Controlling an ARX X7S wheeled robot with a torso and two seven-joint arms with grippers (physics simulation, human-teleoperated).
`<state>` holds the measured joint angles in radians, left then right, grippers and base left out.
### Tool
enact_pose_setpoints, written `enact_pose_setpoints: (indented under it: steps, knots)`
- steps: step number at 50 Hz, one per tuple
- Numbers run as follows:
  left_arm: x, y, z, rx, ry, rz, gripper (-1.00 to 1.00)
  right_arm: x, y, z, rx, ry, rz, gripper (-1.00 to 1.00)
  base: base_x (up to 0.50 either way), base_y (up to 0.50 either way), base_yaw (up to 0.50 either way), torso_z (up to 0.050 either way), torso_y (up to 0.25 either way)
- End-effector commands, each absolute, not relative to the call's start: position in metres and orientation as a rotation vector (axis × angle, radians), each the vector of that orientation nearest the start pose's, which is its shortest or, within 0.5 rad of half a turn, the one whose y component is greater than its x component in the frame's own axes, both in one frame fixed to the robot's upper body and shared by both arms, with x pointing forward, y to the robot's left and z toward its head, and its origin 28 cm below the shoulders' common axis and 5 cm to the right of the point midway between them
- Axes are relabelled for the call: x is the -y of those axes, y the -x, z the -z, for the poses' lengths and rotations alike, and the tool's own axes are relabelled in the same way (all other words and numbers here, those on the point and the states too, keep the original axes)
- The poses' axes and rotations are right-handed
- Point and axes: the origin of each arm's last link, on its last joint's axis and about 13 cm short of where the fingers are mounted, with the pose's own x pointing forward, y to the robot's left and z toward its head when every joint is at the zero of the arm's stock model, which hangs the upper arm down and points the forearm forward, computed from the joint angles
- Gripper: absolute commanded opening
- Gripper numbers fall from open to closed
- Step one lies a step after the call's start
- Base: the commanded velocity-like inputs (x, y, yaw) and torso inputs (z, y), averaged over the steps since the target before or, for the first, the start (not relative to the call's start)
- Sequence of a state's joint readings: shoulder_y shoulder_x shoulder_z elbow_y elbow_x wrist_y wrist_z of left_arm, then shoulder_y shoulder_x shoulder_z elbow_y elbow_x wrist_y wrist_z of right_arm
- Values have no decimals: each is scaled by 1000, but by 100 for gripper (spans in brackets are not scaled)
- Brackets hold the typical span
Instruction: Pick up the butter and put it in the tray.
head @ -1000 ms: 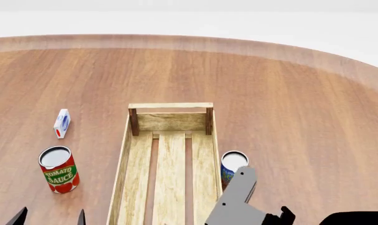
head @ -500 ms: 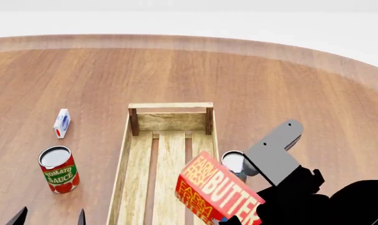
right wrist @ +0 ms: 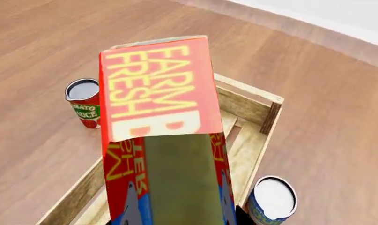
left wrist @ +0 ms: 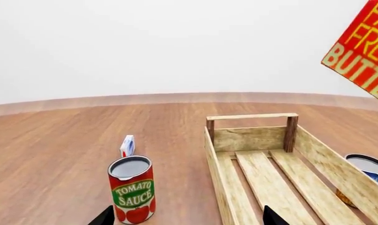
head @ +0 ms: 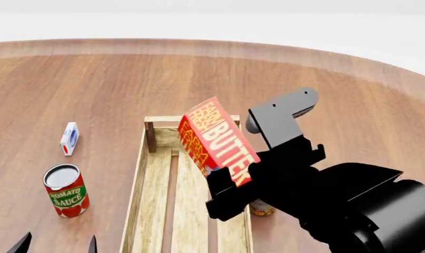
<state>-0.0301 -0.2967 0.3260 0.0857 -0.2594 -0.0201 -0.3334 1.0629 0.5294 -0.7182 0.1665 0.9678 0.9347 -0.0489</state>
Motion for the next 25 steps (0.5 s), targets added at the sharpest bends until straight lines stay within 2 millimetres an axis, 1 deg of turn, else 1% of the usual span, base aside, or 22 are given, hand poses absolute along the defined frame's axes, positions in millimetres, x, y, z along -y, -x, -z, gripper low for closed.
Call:
enact_pose_setpoints:
  steps: [1,4,7,11,14,16,20,22,25]
  knots:
    - [-208,-206,-27,12,-32,3,100,97,-370,-183,-423,120,-541,-100,0,0,0,0,0]
    - [-208,-206,-27,13,-32,1,100,91,-379,-175,-427,119,-536,-100,0,0,0,0,0]
    - [-208,-206,-27,15,-31,0,100,88,-389,-174,-421,80,-528,-100,0,0,0,0,3]
    - [-208,-206,-27,14,-30,2,100,84,-398,-172,-427,74,-522,-100,0,0,0,0,0]
    - [-208,-206,-27,13,-28,4,100,78,-406,-165,-440,67,-506,-100,0,0,0,0,0]
    - [-207,-206,-27,13,-27,4,100,76,-408,-161,-450,70,-512,-100,0,0,0,0,5]
    - [-208,-205,-25,10,-27,3,100,71,-411,-145,-491,65,-523,-100,0,0,0,0,0]
    - [-208,-205,-27,11,-26,1,100,69,-408,-137,-513,73,-528,-100,0,0,0,0,0]
    - [-208,-205,-28,14,-27,0,100,68,-406,-131,-525,84,-530,-100,0,0,0,3,0]
